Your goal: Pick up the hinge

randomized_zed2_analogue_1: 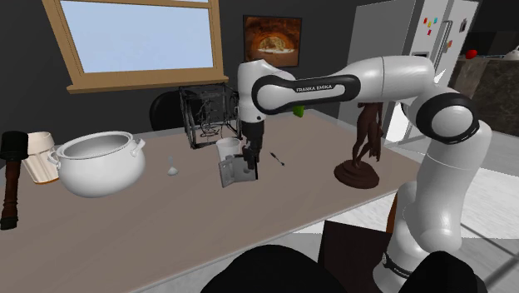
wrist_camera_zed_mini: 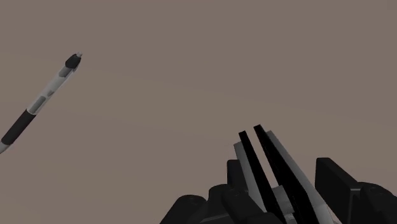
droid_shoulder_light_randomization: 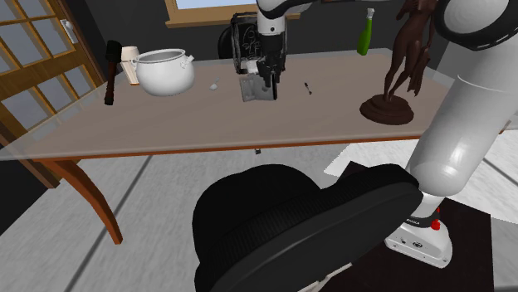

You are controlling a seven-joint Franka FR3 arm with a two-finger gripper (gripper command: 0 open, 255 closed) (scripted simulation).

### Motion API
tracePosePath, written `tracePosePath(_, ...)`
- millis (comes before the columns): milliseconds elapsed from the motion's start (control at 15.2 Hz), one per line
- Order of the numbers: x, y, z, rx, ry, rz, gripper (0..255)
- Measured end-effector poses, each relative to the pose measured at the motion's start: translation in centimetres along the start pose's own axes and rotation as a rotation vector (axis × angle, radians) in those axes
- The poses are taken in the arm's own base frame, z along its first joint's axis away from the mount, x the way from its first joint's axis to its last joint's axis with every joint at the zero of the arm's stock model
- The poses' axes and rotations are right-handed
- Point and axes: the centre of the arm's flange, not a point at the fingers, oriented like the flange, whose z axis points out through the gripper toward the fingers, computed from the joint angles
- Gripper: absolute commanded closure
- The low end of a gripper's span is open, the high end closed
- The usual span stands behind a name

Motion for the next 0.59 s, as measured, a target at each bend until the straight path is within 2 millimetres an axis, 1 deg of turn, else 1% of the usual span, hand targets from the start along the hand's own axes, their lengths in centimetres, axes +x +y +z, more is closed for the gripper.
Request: tracePosePath(594,-0.2,0.1,-4.9,0.0,0.0,0.0,255)
